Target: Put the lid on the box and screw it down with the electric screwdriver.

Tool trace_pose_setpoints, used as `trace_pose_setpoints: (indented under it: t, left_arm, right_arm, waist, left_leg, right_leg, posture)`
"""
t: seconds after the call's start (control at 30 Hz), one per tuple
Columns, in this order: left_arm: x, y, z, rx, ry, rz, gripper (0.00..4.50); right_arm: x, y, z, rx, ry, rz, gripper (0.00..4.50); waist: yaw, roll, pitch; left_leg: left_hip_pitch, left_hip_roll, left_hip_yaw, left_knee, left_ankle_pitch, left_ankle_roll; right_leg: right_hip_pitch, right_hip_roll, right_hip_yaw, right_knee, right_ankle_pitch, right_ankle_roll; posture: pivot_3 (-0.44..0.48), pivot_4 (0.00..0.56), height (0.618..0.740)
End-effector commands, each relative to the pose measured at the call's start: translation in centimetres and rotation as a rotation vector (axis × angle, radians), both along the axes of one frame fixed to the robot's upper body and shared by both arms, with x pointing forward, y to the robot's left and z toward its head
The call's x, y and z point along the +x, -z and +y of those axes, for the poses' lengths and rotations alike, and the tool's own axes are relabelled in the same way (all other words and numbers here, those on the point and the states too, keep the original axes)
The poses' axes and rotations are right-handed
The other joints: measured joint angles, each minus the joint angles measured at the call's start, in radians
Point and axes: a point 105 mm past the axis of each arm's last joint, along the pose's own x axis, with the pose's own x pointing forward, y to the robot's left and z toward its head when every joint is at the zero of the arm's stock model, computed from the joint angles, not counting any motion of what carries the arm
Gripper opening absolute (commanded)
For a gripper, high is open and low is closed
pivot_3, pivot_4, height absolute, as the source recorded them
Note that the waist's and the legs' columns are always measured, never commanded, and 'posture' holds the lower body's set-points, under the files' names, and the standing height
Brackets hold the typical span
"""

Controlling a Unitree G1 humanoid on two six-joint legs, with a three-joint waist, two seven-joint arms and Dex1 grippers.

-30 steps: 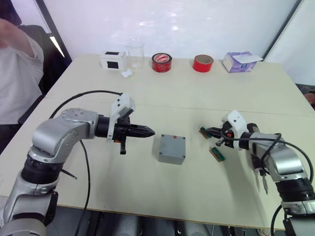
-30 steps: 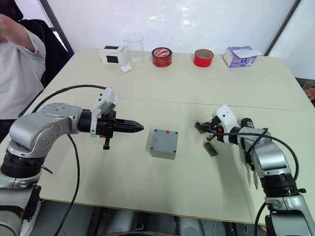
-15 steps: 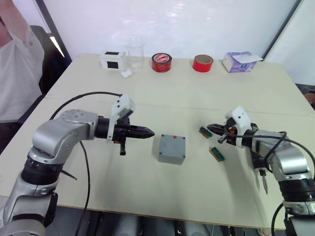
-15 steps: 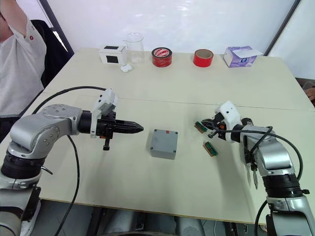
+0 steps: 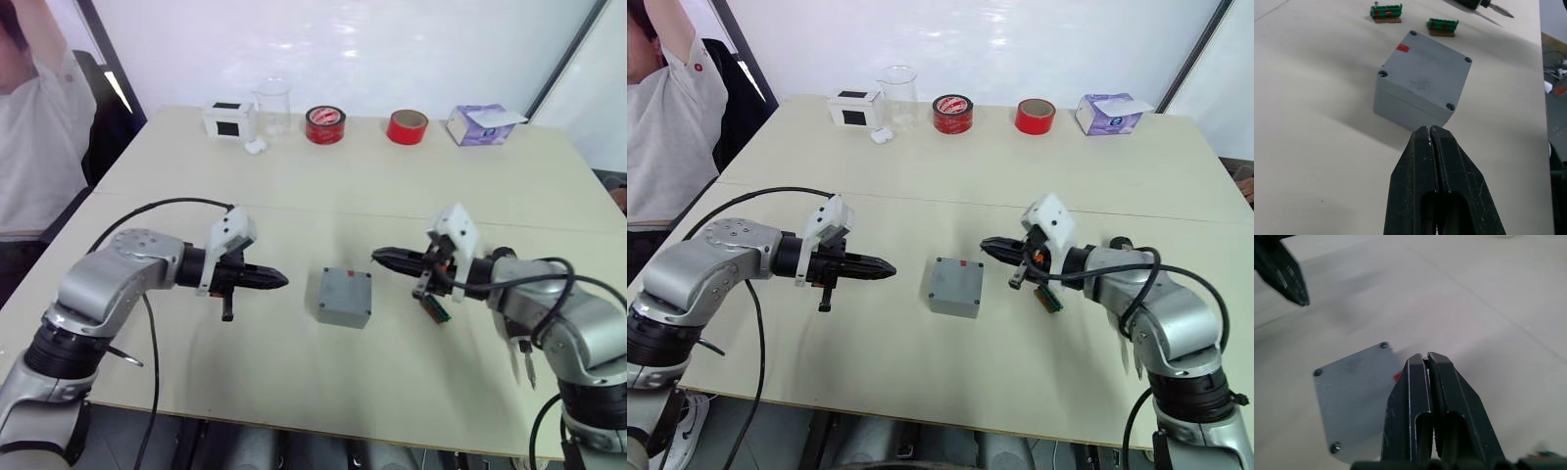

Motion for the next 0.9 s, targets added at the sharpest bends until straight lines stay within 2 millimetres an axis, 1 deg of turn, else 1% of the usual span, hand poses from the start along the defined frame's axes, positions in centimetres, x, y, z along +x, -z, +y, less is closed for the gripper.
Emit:
trace_pose_setpoints:
  t: [0.03,0.27,0.5,0.9]
  left_arm:
    - [-0.11,-0.84,-0.13,-0.006,0.013,-0.040,0.00]
    - [-0.19,-0.98,-0.33,-0.018,0.014,-0.039,0.00]
    - [-0.26,-0.93,-0.53,-0.026,0.014,-0.036,0.00]
    - [-0.49,-1.24,-0.89,-0.042,0.023,-0.032,0.00]
  right_arm:
    - [-0.01,0.05,-0.06,-0.022,0.011,-0.032,0.03]
    - [0.24,0.64,-0.44,-0.039,0.026,-0.030,0.03]
    - [0.16,0.41,0.17,-0.016,0.009,-0.033,0.03]
    - [0.48,0.76,0.32,-0.019,0.009,-0.031,0.03]
  waist:
    - [-0.002,0.000,0.000]
    - [-0.004,0.000,0.000]
    - [-0.003,0.000,0.000]
    - [-0.003,0.000,0.000]
  left_leg:
    - [0.000,0.000,0.000,0.000,0.000,0.000]
    - [0.001,0.001,0.000,0.000,0.000,0.000]
    - [0.001,0.001,0.000,0.000,0.000,0.000]
    - [0.001,0.001,0.000,0.000,0.000,0.000]
  right_leg:
    - [0.000,0.000,0.000,0.000,0.000,0.000]
    - [0.000,0.001,0.000,0.001,0.000,0.000]
    - [0.000,0.001,0.000,0.001,0.000,0.000]
    - [0.000,0.001,0.000,0.001,0.000,0.000]
  posture:
    - [0.000,0.150,0.740]
    - [0.000,0.150,0.740]
    - [0.000,0.150,0.740]
    - [0.000,0.150,0.740]
